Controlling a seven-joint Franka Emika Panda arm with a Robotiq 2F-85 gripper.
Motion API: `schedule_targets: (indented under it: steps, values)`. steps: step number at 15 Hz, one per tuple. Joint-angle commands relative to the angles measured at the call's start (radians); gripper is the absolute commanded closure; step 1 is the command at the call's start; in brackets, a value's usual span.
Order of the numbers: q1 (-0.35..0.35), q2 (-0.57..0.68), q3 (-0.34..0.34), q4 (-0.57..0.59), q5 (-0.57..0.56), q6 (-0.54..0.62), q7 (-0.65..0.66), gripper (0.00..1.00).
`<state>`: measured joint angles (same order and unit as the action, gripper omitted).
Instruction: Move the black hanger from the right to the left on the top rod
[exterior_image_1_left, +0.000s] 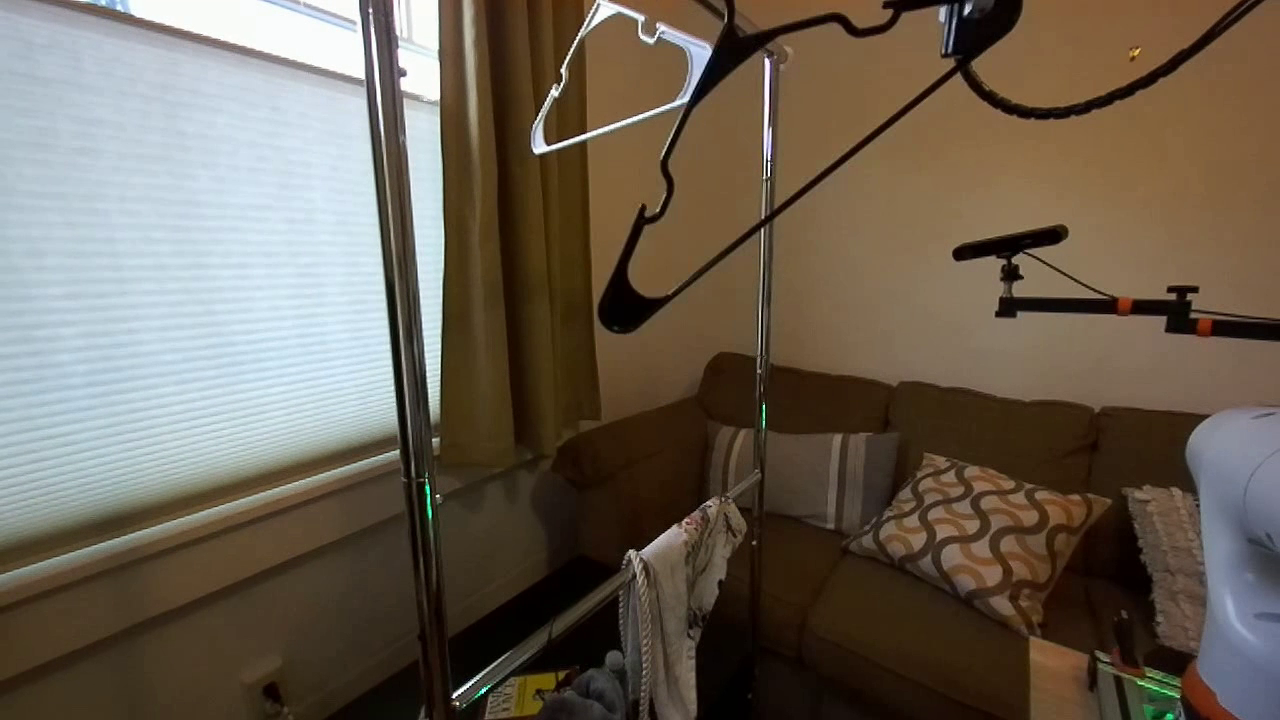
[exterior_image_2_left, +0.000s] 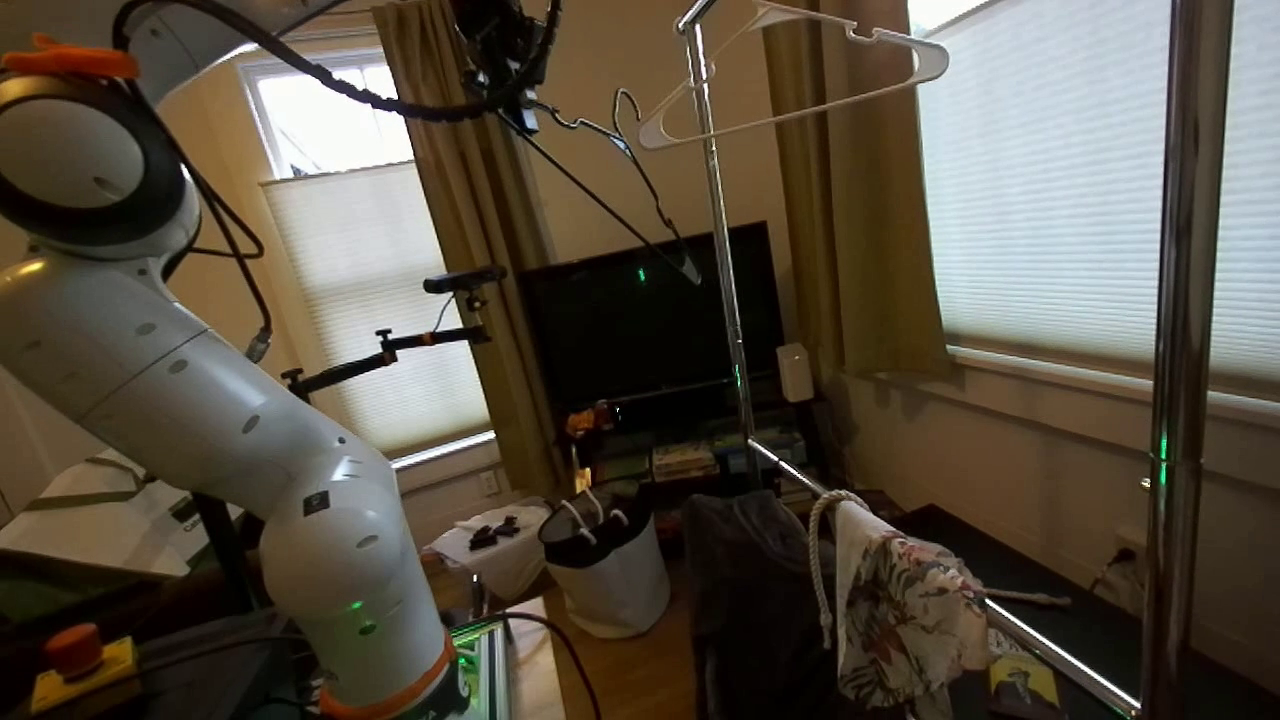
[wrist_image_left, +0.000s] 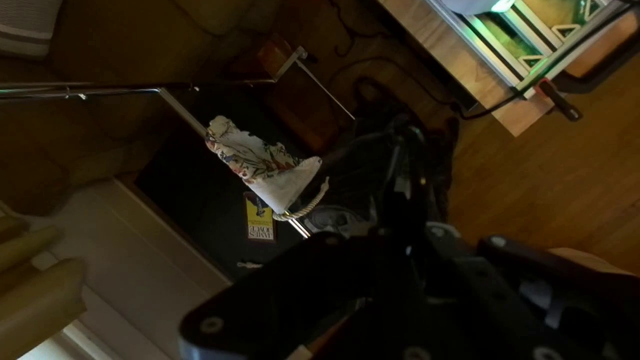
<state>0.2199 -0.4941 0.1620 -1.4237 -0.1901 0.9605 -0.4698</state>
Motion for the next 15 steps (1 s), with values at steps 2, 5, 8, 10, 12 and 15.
schedule_targets:
  steps: [2,5,8,10,12,15]
  values:
    - [-0.005,0.106,0.001,0.191,0.120,-0.072,0.145,0.99]
    - [-0.026,0.165,0.010,0.293,0.182,-0.063,0.261,0.99]
    - [-0.011,0.149,0.004,0.254,0.153,-0.024,0.233,0.95]
    - [-0.011,0.177,0.008,0.298,0.153,-0.024,0.234,0.95]
    - [-0.028,0.201,0.016,0.327,0.187,-0.013,0.359,0.99]
    - [-0.027,0.235,0.035,0.374,0.180,-0.030,0.498,0.99]
